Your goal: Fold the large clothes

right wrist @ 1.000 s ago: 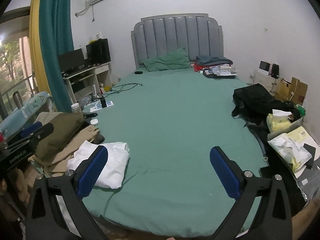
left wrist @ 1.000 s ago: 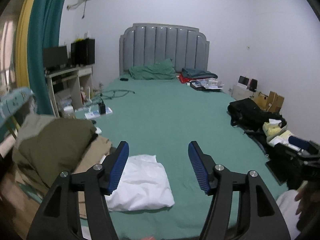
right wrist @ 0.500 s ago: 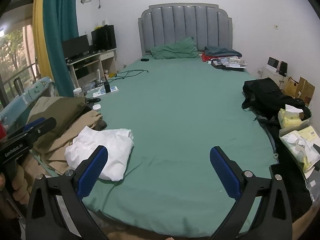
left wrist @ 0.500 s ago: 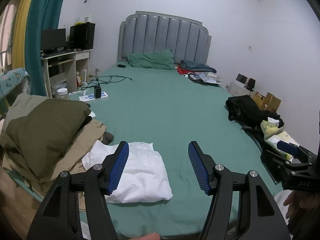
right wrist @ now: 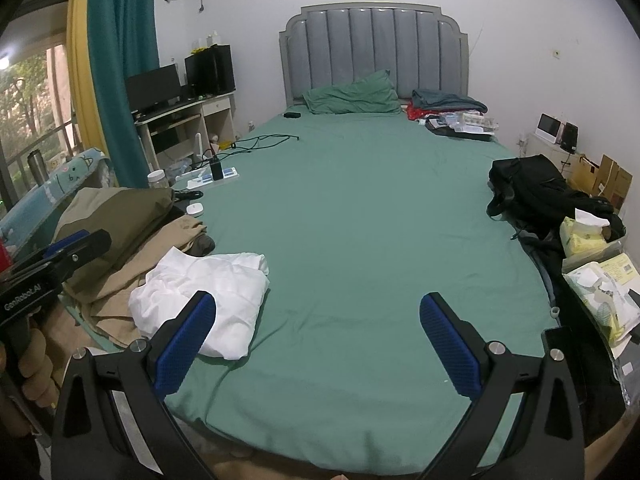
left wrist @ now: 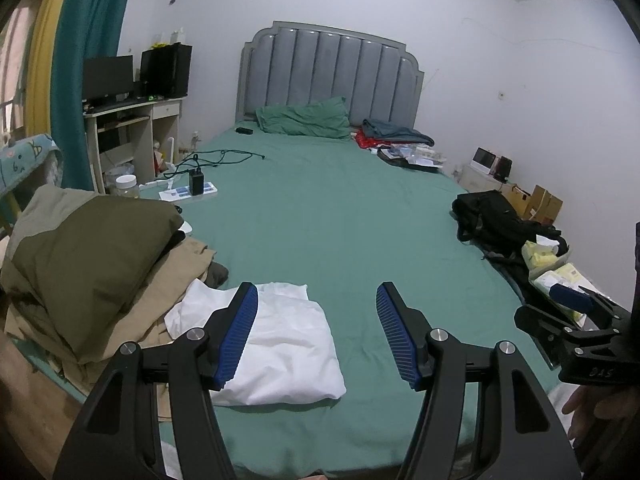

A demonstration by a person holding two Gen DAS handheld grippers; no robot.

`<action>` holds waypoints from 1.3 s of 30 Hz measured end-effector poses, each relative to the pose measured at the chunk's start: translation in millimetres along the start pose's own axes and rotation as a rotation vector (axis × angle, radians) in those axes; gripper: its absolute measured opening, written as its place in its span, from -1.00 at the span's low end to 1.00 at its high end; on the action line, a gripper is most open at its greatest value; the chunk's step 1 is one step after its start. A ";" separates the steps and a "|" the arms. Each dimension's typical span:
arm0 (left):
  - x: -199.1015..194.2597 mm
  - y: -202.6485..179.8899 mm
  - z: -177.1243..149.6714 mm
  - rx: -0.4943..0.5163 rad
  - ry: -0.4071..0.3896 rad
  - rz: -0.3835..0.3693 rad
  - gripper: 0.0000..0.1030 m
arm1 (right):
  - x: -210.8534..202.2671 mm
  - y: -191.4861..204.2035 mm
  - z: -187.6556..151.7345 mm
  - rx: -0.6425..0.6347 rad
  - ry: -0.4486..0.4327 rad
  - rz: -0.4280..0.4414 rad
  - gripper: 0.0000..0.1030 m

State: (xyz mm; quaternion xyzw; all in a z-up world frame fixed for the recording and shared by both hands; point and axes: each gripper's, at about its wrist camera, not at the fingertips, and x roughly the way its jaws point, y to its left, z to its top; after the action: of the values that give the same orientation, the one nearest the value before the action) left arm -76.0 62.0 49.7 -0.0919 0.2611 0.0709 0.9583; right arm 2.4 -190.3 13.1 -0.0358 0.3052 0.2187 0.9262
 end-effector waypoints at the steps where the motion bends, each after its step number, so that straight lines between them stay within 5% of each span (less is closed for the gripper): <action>1: 0.2 -0.4 -0.3 0.002 0.000 -0.001 0.27 | 0.0 0.0 0.0 0.000 -0.001 0.000 0.96; 39: -4.3 -8.3 7.4 0.022 0.001 0.005 0.27 | -1.9 -0.5 0.7 0.005 -0.004 0.003 0.96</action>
State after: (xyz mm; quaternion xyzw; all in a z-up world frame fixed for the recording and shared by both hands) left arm -74.5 55.1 59.3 -0.0807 0.2628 0.0705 0.9589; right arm 1.6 -191.3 14.7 -0.0326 0.3040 0.2194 0.9265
